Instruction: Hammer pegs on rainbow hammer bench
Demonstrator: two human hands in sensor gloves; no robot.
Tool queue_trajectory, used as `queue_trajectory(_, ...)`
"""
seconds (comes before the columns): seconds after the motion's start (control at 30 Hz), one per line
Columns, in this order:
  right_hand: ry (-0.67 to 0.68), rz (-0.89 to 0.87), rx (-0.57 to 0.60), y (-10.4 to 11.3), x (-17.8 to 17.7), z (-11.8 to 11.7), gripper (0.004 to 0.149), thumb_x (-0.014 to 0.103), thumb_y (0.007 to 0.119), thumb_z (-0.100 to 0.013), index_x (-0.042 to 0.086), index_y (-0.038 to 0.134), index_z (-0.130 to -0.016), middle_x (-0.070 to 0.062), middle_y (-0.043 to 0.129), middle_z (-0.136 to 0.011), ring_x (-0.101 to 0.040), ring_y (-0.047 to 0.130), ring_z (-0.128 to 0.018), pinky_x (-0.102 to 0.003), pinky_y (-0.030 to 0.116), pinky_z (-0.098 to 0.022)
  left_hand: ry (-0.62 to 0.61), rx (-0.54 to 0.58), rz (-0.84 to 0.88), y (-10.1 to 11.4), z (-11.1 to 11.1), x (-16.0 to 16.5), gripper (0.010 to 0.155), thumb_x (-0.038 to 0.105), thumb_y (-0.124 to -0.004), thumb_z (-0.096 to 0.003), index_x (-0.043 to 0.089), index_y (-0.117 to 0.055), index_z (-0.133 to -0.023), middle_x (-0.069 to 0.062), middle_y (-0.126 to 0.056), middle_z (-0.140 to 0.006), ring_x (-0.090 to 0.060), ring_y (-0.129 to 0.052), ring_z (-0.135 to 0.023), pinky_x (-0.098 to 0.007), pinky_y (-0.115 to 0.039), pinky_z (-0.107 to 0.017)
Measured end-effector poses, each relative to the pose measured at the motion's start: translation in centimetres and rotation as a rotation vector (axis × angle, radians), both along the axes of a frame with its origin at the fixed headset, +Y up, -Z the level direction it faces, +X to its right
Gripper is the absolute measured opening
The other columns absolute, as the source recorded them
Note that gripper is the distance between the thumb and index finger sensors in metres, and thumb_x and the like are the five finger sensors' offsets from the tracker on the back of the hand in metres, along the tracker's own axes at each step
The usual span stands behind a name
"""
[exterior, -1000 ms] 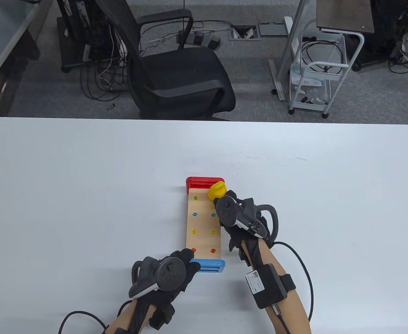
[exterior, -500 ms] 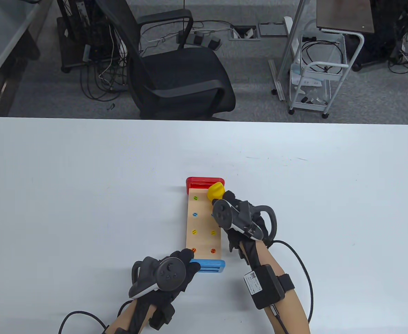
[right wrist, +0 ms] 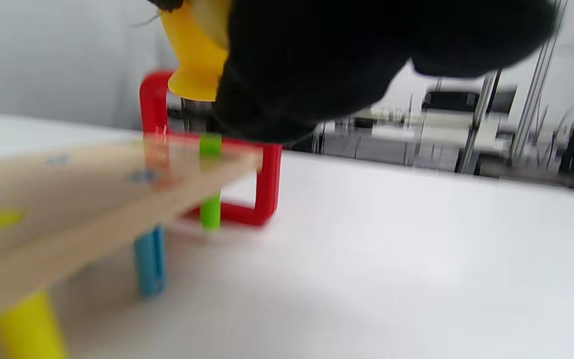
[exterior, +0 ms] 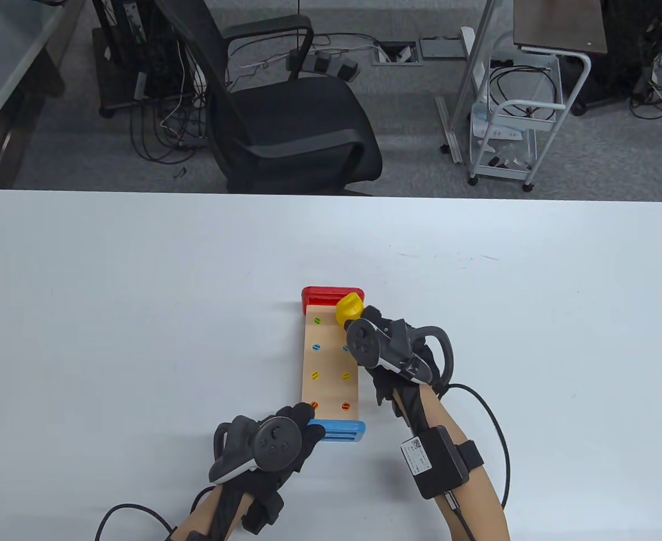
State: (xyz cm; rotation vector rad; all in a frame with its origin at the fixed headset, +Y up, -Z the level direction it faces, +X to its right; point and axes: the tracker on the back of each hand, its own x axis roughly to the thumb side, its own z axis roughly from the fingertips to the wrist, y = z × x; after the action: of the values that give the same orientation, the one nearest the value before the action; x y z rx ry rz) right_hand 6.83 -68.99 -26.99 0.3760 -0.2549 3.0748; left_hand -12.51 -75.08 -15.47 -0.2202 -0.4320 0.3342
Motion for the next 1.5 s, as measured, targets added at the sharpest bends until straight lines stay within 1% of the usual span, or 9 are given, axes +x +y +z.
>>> queue_trajectory(0.1, 0.003, -0.115, 0.085, 1.0, 0.5, 0.4, 0.062, 0.044, 0.046, -0.063, -0.004, 0.071, -0.094, -0.010, 0.099, -0.051, -0.022, 0.095, -0.020, -0.041, 0.085, -0.020, -0.001, -0.003, 0.003, 0.0, 0.0, 0.0, 0.068, 0.055, -0.040, -0.0551, 0.011, -0.056, -0.105, -0.032, -0.083, -0.097, -0.038, -0.100, -0.067, -0.050, -0.087, -0.048)
queue_trajectory(0.23, -0.076, 0.116, -0.246, -3.9, -0.4, -0.7, 0.062, 0.048, 0.039, -0.062, 0.000, 0.062, -0.095, -0.005, 0.097, -0.058, -0.017, 0.096, -0.025, -0.037, 0.087, -0.025, 0.000, 0.000, 0.002, 0.0, 0.0, 0.0, 0.068, 0.055, -0.040, -0.0550, 0.011, -0.056, -0.105, -0.032, -0.083, -0.097, -0.038, -0.100, -0.067, -0.049, -0.087, -0.048)
queue_trajectory(0.3, 0.047, 0.031, -0.018, -3.4, -0.8, -0.6, 0.062, 0.044, 0.051, -0.062, -0.006, 0.076, -0.088, -0.012, 0.103, -0.046, -0.022, 0.096, -0.014, -0.041, 0.086, -0.015, 0.000, -0.001, 0.002, 0.0, 0.0, 0.0, 0.068, 0.055, -0.040, -0.0551, 0.011, -0.056, -0.105, -0.032, -0.083, -0.097, -0.038, -0.100, -0.067, -0.049, -0.087, -0.048)
queue_trajectory(0.5, 0.019, -0.085, 0.078, 0.1, -0.2, 0.1, 0.063, 0.044, 0.046, -0.063, -0.004, 0.072, -0.093, -0.010, 0.100, -0.051, -0.022, 0.095, -0.019, -0.041, 0.085, -0.020, 0.000, -0.003, 0.003, 0.0, 0.0, 0.0, 0.068, 0.055, -0.040, -0.0550, 0.011, -0.056, -0.105, -0.031, -0.083, -0.097, -0.038, -0.100, -0.067, -0.049, -0.087, -0.048)
queue_trajectory(0.63, -0.052, 0.218, -0.273, -4.3, -1.2, -1.7, 0.062, 0.047, 0.041, -0.062, -0.002, 0.064, -0.093, -0.006, 0.098, -0.056, -0.017, 0.096, -0.023, -0.037, 0.087, -0.023, 0.000, -0.002, 0.003, 0.0, 0.0, 0.0, 0.068, 0.055, -0.040, -0.0550, 0.011, -0.056, -0.105, -0.032, -0.083, -0.097, -0.038, -0.100, -0.067, -0.049, -0.087, -0.048)
queue_trajectory(0.7, 0.036, 0.116, 0.014, -3.7, -1.2, -0.5, 0.062, 0.045, 0.051, -0.061, -0.005, 0.076, -0.087, -0.010, 0.103, -0.045, -0.019, 0.095, -0.013, -0.039, 0.087, -0.014, 0.000, -0.002, -0.001, 0.0, 0.0, 0.0, 0.068, 0.055, -0.040, -0.0551, 0.011, -0.056, -0.105, -0.032, -0.083, -0.097, -0.038, -0.101, -0.067, -0.049, -0.087, -0.048)
queue_trajectory(0.77, -0.016, 0.200, -0.185, -2.5, -1.4, -0.9, 0.062, 0.046, 0.045, -0.063, -0.003, 0.070, -0.093, -0.008, 0.099, -0.053, -0.020, 0.094, -0.021, -0.039, 0.085, -0.022, 0.000, 0.001, 0.001, 0.0, 0.0, 0.0, 0.068, 0.055, -0.040, -0.0550, 0.011, -0.056, -0.105, -0.032, -0.083, -0.097, -0.038, -0.101, -0.066, -0.049, -0.087, -0.048)
queue_trajectory(0.97, 0.032, -0.039, 0.025, 1.2, -0.2, 0.3, 0.063, 0.046, 0.046, -0.063, -0.003, 0.071, -0.092, -0.010, 0.099, -0.052, -0.021, 0.095, -0.020, -0.041, 0.085, -0.021, -0.003, -0.009, 0.000, 0.0, -0.1, 0.0, 0.068, 0.055, -0.040, -0.0551, 0.011, -0.055, -0.106, -0.032, -0.083, -0.097, -0.038, -0.101, -0.067, -0.049, -0.087, -0.048)
queue_trajectory(1.5, -0.260, 0.103, -0.037, -0.4, 13.8, 3.0, 0.064, 0.040, 0.052, -0.063, -0.008, 0.044, -0.105, -0.018, 0.084, -0.083, -0.038, 0.091, -0.064, -0.062, 0.077, -0.052, 0.001, 0.005, -0.001, 0.0, 0.0, 0.0, 0.068, 0.055, -0.040, -0.0550, 0.011, -0.055, -0.105, -0.032, -0.083, -0.097, -0.038, -0.101, -0.067, -0.049, -0.087, -0.048)
